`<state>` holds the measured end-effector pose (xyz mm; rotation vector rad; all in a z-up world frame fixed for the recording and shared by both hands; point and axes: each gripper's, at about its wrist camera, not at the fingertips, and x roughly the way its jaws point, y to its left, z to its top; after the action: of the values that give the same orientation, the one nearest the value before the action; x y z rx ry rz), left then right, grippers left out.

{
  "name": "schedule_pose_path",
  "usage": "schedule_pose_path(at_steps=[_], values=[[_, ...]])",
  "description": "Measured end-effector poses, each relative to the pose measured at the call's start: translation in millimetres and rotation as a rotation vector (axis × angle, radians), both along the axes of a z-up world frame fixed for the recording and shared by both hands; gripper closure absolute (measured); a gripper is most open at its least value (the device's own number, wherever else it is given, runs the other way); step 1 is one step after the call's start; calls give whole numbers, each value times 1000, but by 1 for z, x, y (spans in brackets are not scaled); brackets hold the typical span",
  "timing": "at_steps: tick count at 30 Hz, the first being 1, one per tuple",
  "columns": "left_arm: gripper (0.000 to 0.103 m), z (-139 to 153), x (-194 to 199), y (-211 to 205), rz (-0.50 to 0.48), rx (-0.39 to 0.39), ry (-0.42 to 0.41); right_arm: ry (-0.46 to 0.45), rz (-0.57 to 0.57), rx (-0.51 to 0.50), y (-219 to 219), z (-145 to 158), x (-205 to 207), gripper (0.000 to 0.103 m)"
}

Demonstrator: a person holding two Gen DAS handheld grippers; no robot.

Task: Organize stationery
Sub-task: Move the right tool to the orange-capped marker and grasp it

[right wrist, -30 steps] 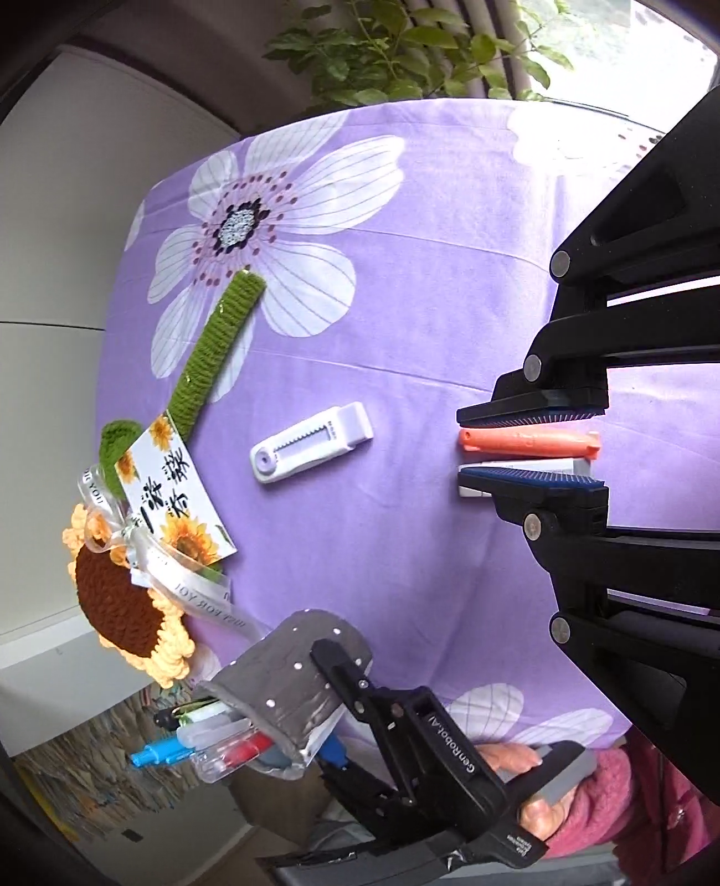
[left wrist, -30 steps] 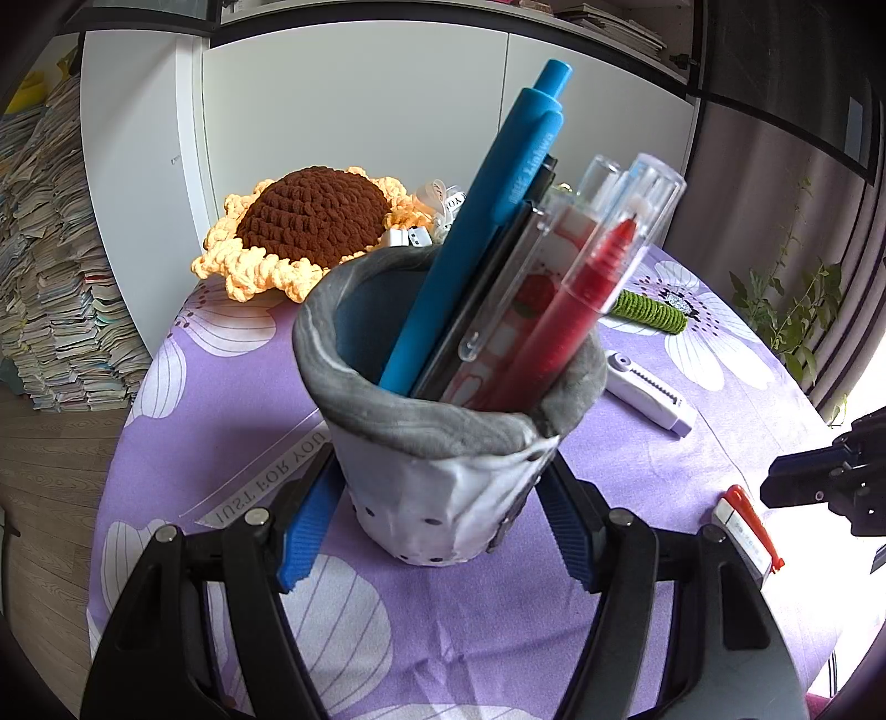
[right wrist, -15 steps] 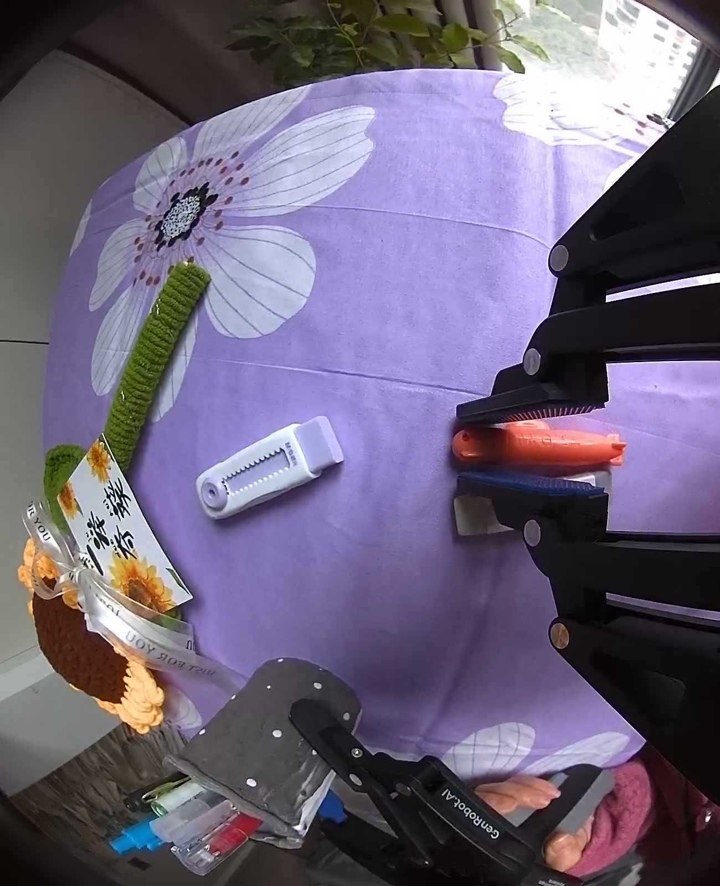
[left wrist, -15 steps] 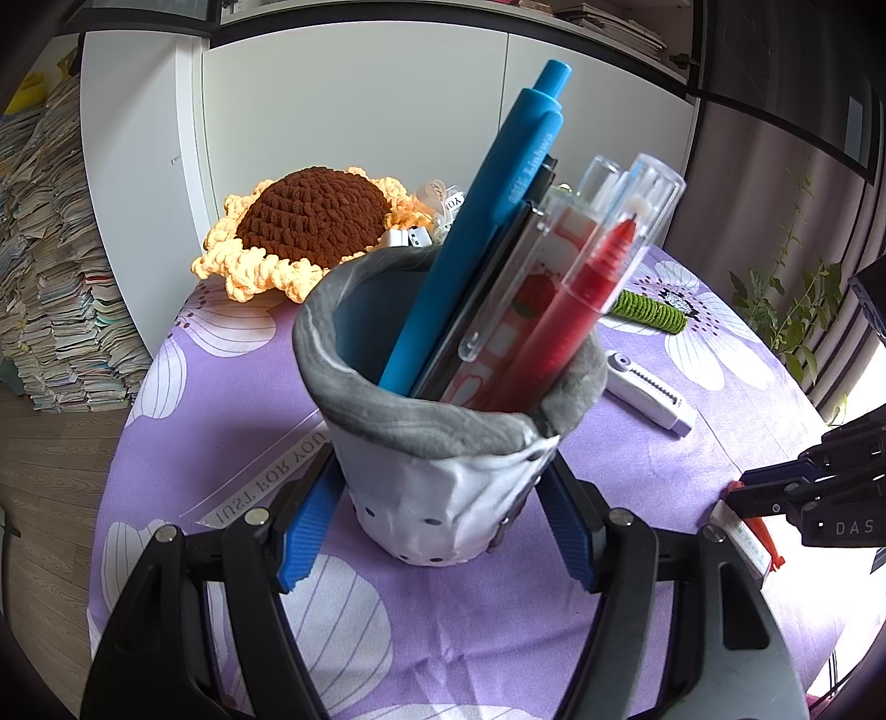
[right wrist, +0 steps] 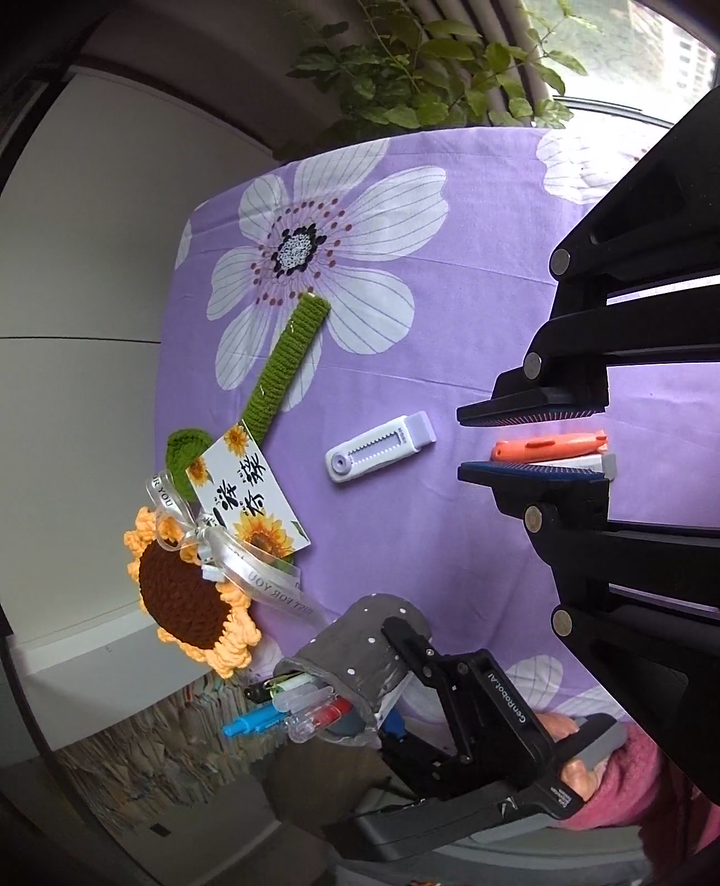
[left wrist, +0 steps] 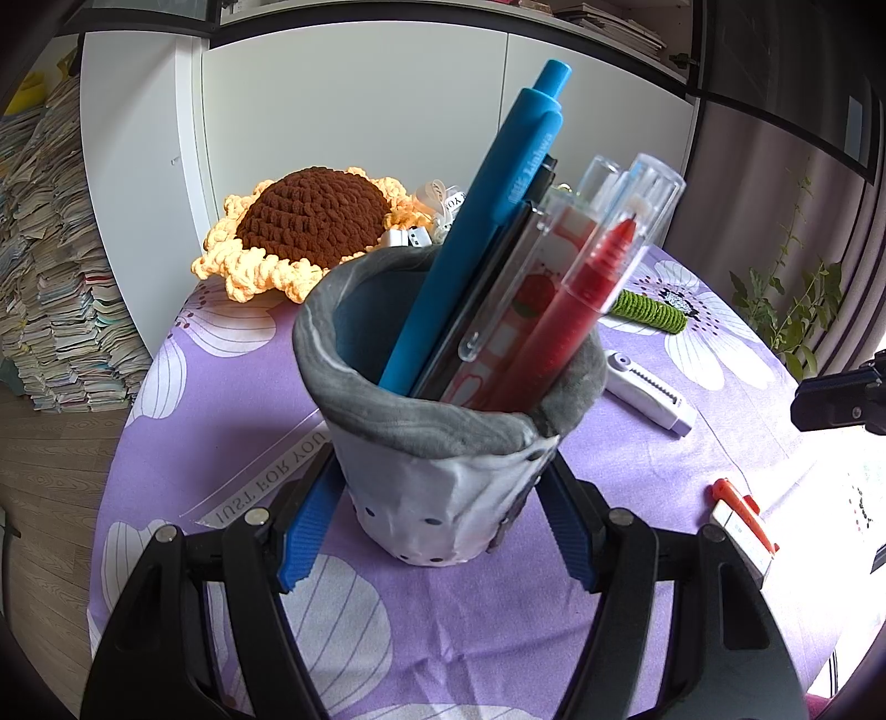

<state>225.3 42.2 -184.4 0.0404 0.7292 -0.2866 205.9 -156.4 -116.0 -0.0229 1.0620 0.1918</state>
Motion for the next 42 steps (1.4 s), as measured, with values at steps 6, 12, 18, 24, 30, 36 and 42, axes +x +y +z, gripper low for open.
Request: schedule_pose_path(at_steps=[6,12,18,24,30,36,42], values=[[34,0,0,0,0,0,0,137,8,3,4,-39,17,89],[34,0,0,0,0,0,0,200,-5,5,3,-59,25,88],[34,0,0,0,-1,0,0,222,-1,5,6,-69,32,88],[34,0,0,0,-1,0,0,263,1,-7,3,-72,39,81],[34,0,0,0,-2,1,0,284,-8,-20,-7,-71,38,76],[34,0,0,0,-2,0,0,289,5,-52,-11,-70,40,76],[34,0,0,0,-3,2,-1,313,-4,-128,-9,-73,34,76]])
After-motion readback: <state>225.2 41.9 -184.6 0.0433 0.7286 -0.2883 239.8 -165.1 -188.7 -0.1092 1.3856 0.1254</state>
